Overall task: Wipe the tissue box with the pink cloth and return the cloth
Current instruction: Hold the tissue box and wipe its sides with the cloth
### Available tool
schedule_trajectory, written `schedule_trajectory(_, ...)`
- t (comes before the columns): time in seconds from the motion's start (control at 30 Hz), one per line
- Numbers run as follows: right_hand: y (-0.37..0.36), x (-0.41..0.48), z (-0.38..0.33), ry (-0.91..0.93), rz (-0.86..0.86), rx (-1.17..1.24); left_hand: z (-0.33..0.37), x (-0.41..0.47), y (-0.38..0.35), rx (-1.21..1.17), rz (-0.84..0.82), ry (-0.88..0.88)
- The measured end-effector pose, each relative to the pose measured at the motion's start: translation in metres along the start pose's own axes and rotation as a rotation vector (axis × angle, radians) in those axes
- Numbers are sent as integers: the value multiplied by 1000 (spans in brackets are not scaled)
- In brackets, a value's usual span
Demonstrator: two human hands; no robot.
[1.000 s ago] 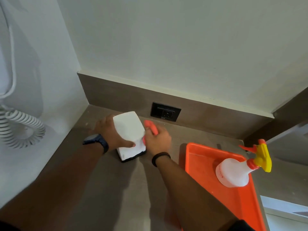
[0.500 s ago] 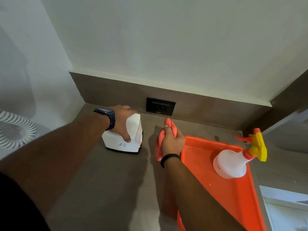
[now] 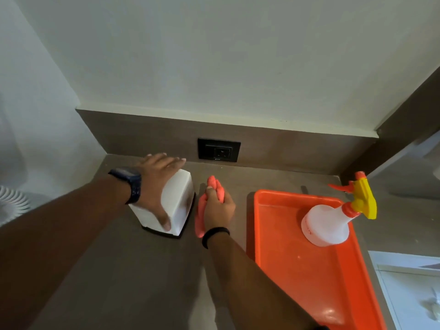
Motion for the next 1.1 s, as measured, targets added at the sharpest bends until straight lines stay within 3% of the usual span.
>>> schedule_trajectory(0.23,-40,-7,18,74,-223,-196,-3,2,-14,-21,187,-65)
schedule_trajectory(0.5,-31,-23,39,-97,-79,-196,-3,0,-14,-27,191,-33)
schedule_trajectory(0.8,-45,-26,18,123,-146,-219,-2,-2,-11,-73,208,-57)
schedule_trajectory(1.1,-29,-22,49,-131,-11,-242,-3,-2,-13,-46,182,-15)
Point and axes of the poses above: each hand's wrist, its own x-axis towards the middle knuckle, its own y-axis out of the back of the hand, z = x × y, the point moved 4 cm from there along x, towards the middle knuckle, and after that the axes turned 4 degrees about y, right-handed, at the moved point
